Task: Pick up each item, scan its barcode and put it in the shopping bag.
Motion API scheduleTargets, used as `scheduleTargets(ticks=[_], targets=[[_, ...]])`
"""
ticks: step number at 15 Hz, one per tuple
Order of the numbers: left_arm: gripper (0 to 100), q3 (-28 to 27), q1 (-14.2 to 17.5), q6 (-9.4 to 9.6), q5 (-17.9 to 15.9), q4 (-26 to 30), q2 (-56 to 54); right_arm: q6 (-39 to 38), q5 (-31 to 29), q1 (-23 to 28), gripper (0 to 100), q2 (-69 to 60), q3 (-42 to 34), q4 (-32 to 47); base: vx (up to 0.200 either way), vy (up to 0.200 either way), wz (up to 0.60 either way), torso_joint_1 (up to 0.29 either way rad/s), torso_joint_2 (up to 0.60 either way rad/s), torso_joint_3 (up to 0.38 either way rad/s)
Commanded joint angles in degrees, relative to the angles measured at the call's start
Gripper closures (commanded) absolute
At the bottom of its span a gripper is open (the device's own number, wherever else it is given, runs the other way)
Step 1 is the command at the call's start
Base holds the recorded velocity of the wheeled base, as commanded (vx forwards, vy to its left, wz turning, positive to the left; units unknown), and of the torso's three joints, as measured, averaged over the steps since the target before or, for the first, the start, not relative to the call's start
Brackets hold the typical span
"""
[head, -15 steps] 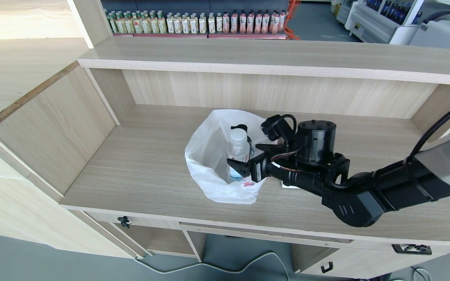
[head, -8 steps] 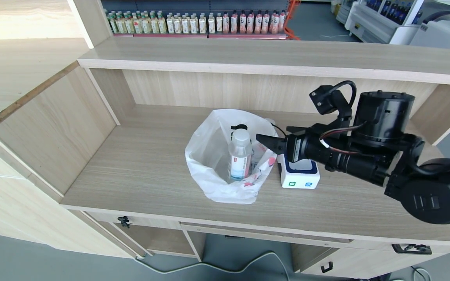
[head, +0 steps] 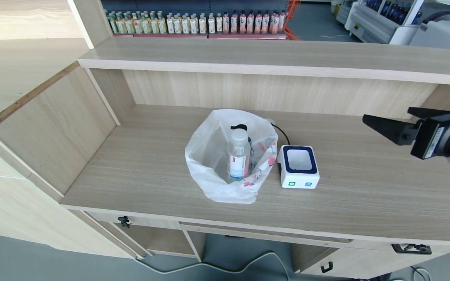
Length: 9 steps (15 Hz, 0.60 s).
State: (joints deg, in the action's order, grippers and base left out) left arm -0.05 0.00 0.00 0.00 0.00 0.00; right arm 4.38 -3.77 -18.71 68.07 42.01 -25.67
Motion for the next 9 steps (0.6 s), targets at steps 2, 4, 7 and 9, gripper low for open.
scheduleTargets(ticks=[2, 4, 7, 9], targets=[[0, 0.0, 0.0, 0.00, 0.0, 0.0, 0.1, 2.6, -4.8, 6.8, 0, -29.7, -23.8, 4.7, 0.000, 0.000, 0.00, 0.000, 0.00, 0.000], [0, 0.0, 0.0, 0.00, 0.0, 0.0, 0.1, 3.0, -4.1, 8.9, 0, -42.0, -34.6, 4.8, 0.000, 0.000, 0.00, 0.000, 0.00, 0.000], [0, 0.0, 0.0, 0.09, 0.0, 0.0, 0.1, 2.9, -1.7, 13.7, 0, -54.6, -42.0, 7.7, 0.000, 0.000, 0.00, 0.000, 0.00, 0.000], [0, 0.0, 0.0, 0.00, 0.0, 0.0, 0.1, 2.4, 0.9, 17.2, 0, -58.0, -42.0, 13.5, 0.000, 0.000, 0.00, 0.000, 0.00, 0.000]])
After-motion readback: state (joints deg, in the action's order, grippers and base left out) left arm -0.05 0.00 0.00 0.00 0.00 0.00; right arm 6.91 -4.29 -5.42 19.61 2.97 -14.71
